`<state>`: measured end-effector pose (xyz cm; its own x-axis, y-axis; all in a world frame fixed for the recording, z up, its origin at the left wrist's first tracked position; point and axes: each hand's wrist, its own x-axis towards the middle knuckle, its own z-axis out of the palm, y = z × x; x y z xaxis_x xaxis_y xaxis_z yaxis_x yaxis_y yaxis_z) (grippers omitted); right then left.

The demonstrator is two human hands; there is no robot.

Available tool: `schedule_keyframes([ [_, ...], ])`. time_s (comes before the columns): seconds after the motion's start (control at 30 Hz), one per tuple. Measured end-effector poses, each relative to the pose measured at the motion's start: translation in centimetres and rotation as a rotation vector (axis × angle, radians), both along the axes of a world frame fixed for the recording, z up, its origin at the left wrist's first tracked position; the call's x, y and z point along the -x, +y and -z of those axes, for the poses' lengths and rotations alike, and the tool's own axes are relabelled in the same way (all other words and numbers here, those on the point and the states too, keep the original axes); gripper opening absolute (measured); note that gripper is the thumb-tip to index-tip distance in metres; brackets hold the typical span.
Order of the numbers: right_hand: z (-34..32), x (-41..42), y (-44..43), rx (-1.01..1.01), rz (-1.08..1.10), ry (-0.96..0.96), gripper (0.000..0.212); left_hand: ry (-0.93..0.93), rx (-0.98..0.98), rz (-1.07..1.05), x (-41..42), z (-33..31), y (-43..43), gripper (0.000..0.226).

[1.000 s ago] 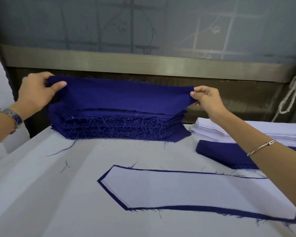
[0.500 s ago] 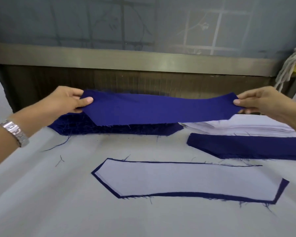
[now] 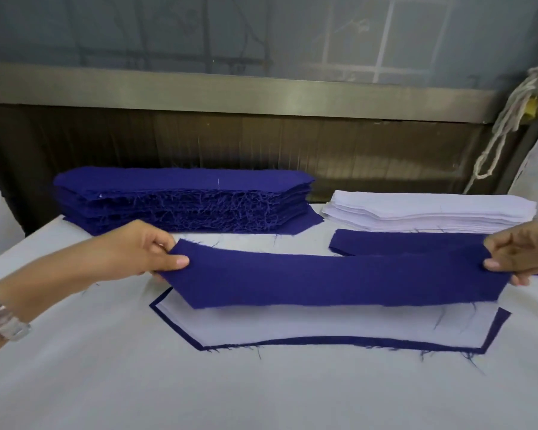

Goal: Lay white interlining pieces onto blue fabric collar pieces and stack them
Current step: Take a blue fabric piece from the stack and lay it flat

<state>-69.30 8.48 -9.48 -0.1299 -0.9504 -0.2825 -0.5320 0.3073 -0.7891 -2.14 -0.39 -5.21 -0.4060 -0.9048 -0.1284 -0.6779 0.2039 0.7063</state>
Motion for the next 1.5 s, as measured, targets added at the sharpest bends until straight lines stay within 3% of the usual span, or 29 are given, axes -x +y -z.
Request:
schedule_keyframes([
  [0.33,8.0,0.1,-2.7,-0.090,-0.095,-0.017,0.032,-0.121,0.031,0.016,-0.6,2.0,1.2,0.037],
  [0.93,5.0,-2.2,-1.6,-0.171,-0.265,-0.123,0.033,-0.083,-0.023,0.059,-1.2,1.3,2.1,0.026],
  [1.1,6.4,-1.6,-1.6,-0.169,-0.255,-0.045,0.035,-0.095,-0.017,0.052,-1.1,1.6,2.2,0.027],
  [1.27,6.6,-1.4,-1.3,-0.148,-0.192,-0.007,0.034,-0.221,0.057,0.037,-1.1,2.3,2.0,0.039],
  [1.5,5.0,-0.5,-0.1,-0.149,-0.154,0.165,0.039,-0.305,0.102,-0.007,-1.2,2.6,2.1,0.030],
])
